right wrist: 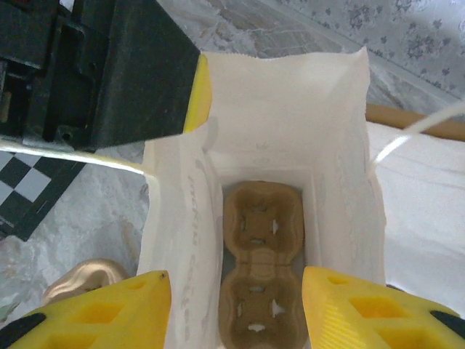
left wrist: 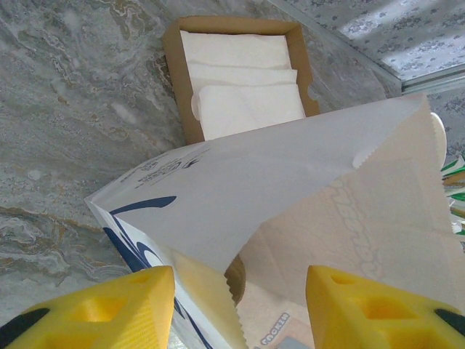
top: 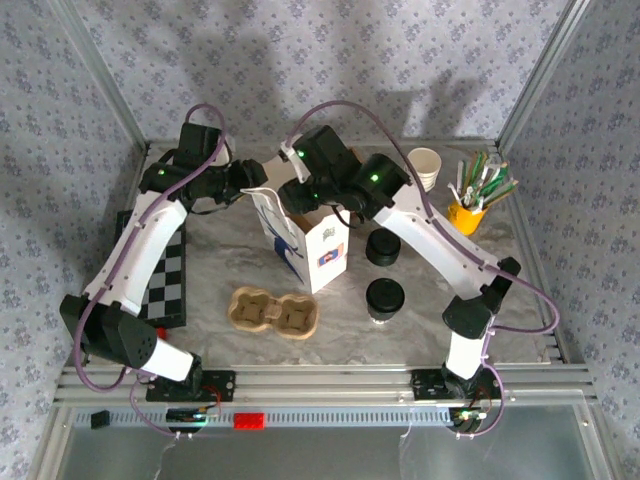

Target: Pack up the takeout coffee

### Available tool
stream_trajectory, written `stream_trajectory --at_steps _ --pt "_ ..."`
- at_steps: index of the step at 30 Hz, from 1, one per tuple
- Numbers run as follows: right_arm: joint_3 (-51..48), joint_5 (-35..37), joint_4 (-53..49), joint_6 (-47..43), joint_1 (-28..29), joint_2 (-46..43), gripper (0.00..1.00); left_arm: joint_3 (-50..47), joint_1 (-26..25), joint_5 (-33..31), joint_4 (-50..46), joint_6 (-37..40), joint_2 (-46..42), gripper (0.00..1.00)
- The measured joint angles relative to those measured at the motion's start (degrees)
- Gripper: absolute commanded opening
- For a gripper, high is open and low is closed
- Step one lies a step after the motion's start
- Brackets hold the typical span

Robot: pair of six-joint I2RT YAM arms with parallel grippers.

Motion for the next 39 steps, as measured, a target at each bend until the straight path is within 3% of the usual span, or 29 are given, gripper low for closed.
stream_trajectory --at_steps 7,24,39 --pt "3.89 -1.95 -7.32 1.97 0.0 0.39 0.52 0.0 0.0 -0.24 0.0 -0.02 -1.53 0.56" --pt "7.06 -2.73 -14.45 2.56 -0.15 4.0 0.55 -1.42 0.0 -1.07 0.15 -0.02 -4.37 0.59" --pt "7.06 -2.71 -15.72 4.28 -0.15 4.55 0.57 0.35 -0.02 -0.04 0.02 3.85 1.18 0.49"
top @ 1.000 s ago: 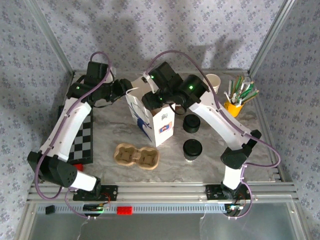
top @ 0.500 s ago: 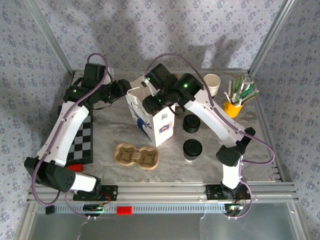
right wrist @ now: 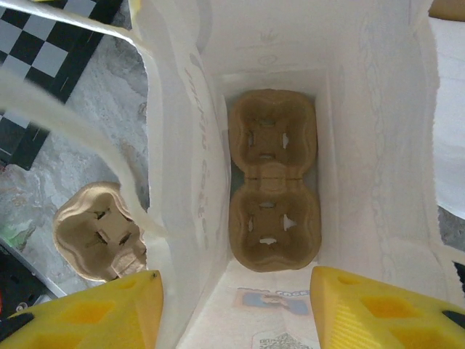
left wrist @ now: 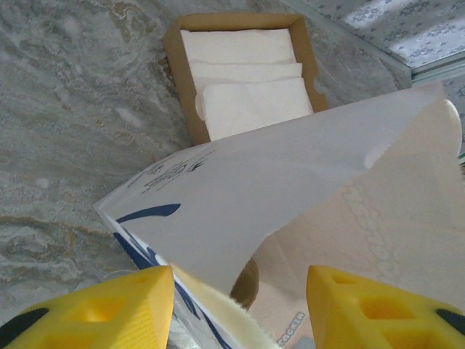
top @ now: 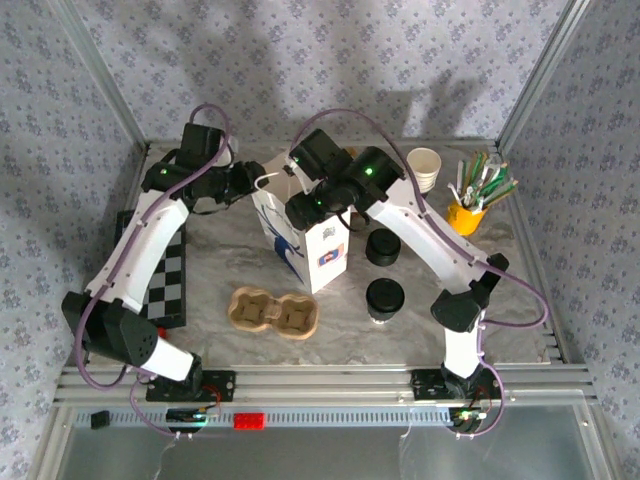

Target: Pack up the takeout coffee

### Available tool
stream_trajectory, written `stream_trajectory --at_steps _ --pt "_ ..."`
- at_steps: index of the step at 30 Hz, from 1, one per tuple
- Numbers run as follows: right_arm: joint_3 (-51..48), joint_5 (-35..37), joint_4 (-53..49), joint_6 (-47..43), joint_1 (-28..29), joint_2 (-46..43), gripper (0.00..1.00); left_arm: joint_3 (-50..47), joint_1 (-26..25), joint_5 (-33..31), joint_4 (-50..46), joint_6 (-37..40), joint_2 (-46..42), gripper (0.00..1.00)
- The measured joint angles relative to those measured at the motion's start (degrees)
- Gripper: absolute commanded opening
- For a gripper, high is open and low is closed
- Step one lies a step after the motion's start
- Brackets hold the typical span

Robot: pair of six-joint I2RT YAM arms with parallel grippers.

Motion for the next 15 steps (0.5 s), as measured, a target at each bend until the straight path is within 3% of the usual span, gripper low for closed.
stream_trajectory --at_steps 10,15 --pt "2.16 0.2 -1.16 4.15 1.09 1.2 0.57 4.02 0.0 3.17 0.22 3.98 3.28 0.5" --pt "4.83 0.24 -2.36 4.9 1.14 1.99 0.61 4.17 0.07 3.3 0.02 5.2 3.41 0.57"
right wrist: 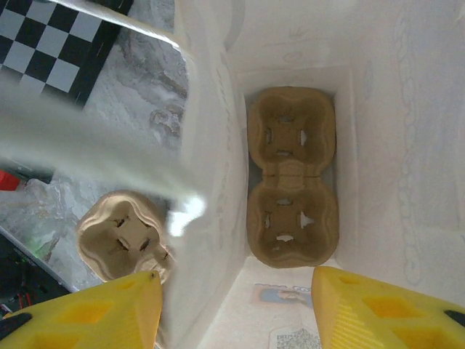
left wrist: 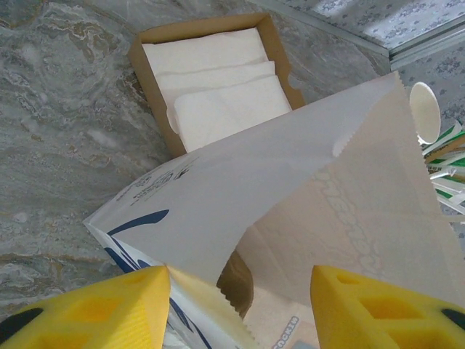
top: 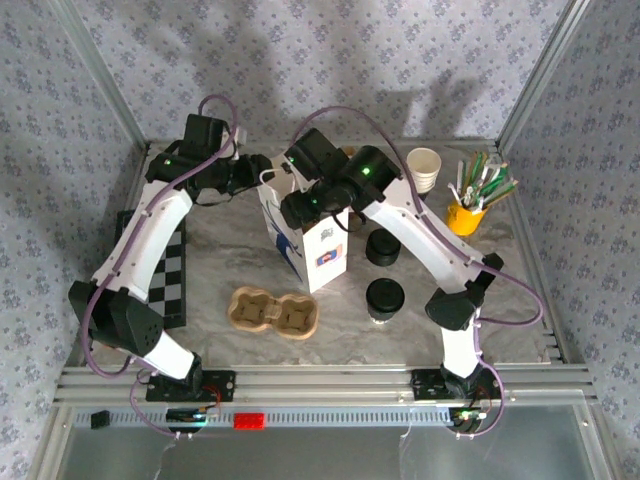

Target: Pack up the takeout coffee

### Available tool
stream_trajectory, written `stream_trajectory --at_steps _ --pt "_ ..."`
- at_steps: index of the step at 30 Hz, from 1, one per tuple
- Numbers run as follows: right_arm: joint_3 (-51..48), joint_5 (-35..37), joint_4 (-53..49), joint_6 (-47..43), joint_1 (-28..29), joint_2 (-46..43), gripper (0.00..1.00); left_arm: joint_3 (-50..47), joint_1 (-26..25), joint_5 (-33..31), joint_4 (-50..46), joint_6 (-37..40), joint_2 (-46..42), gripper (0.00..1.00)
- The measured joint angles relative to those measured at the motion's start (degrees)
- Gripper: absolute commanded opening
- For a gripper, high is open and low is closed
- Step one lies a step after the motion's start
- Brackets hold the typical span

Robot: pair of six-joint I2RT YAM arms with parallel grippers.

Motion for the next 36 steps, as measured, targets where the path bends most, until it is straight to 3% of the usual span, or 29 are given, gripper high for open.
stream_trajectory --at_steps 8,23,29,36 --pt "1.6 -0.02 -1.55 0.46 -0.11 -0.07 0.62 0.0 1.11 0.02 -0.24 -0.09 -1.79 0.68" --pt "3.41 -0.96 -2.71 0.87 -2.1 -2.84 0.66 -3.17 -0.44 -3.56 -2.49 -8.52 -20.41 0.75" --pt "3.65 -1.73 -3.45 0.9 -3.17 -7.45 0.67 -6.45 -10.78 -8.7 -2.43 -12.98 -22.71 0.75" --pt "-3.63 -1.51 -4.63 0.87 -5.57 -15.58 0.71 -8.44 -24.79 -21.42 -1.27 -16.0 -23.47 0.76"
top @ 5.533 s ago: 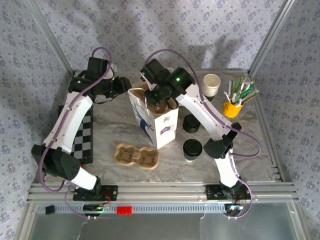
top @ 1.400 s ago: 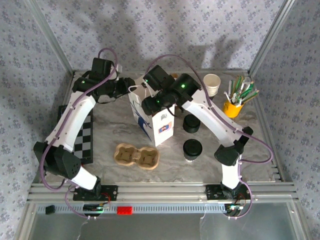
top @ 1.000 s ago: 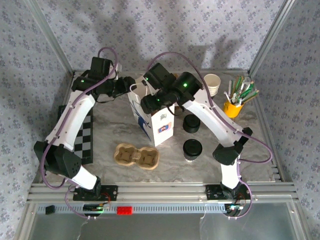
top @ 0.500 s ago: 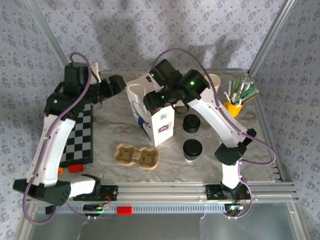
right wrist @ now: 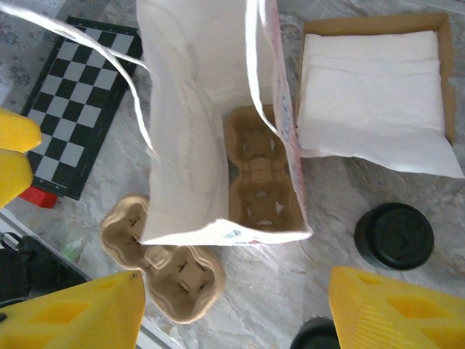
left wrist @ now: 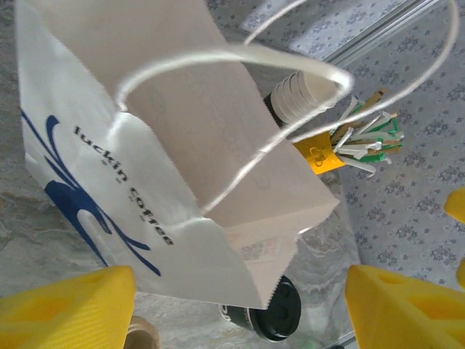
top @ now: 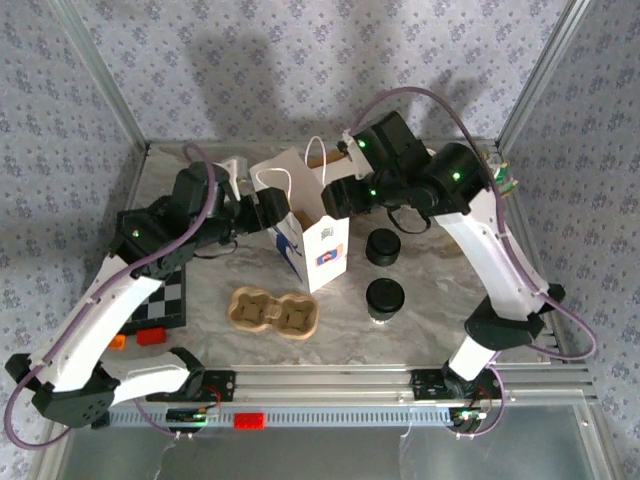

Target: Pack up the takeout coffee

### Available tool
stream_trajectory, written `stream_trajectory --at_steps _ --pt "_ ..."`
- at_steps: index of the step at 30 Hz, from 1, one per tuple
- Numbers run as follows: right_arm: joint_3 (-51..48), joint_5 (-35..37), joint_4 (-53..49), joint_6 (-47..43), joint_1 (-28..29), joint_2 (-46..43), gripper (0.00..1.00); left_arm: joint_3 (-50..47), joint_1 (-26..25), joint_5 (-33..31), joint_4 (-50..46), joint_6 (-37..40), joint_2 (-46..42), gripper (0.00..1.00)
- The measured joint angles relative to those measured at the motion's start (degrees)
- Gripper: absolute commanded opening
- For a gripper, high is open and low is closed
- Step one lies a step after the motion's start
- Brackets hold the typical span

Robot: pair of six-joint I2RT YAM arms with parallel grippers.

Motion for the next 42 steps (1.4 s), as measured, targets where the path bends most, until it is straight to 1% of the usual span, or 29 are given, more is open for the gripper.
stream_trajectory --at_steps 3,7,12,16,20,23,27,33,36,39,42 --pt "-7.41 1.07 -0.13 -0.02 -0.02 -4.17 0.74 -0.17 -3.26 -3.69 1.03 -0.39 -0.09 0.78" --pt "-19.91 4.15 -0.66 1.31 -0.33 -10.19 0.78 -0.15 -4.61 -8.17 1.05 -0.98 0.66 0.79" --pt "-35.67 6.16 -0.57 6.84 -1.79 -17.97 0.8 -0.15 -7.28 -13.22 1.46 -1.01 1.97 0.81" --pt "-45.11 7.52 -0.35 13.27 -2.27 -22.58 0.83 -0.15 -7.8 -16.39 1.4 -1.05 3.67 0.8" --pt "-52.98 8.57 1.25 20.39 -1.18 -25.18 0.9 0.72 -8.02 -18.05 -0.11 -1.51 6.27 0.82" --pt "-58.42 8.26 3.93 24.0 0.02 -26.6 0.92 1.92 -8.17 -18.29 -1.6 -2.08 8.2 0.83" --pt "-62.53 6.99 7.37 26.58 0.76 -27.02 0.92 2.45 -8.68 -18.21 -3.5 -2.12 9.46 0.83" --pt "-65.57 4.66 10.8 27.89 -1.07 -29.05 0.92 4.13 -8.7 -18.05 -5.64 -1.44 13.09 0.77" --pt "-66.25 4.35 11.21 27.91 -1.9 -29.75 0.93 4.52 -8.35 -16.39 -5.84 -0.79 15.17 0.72" --pt "-66.88 3.78 11.23 28.06 -2.19 -29.83 0.93 5.42 -8.2 -15.13 -6.25 -0.15 17.68 0.62" --pt "-67.47 3.41 11.21 28.52 -2.23 -29.77 0.95 6.12 -7.89 -14.86 -6.21 0.48 18.82 0.49"
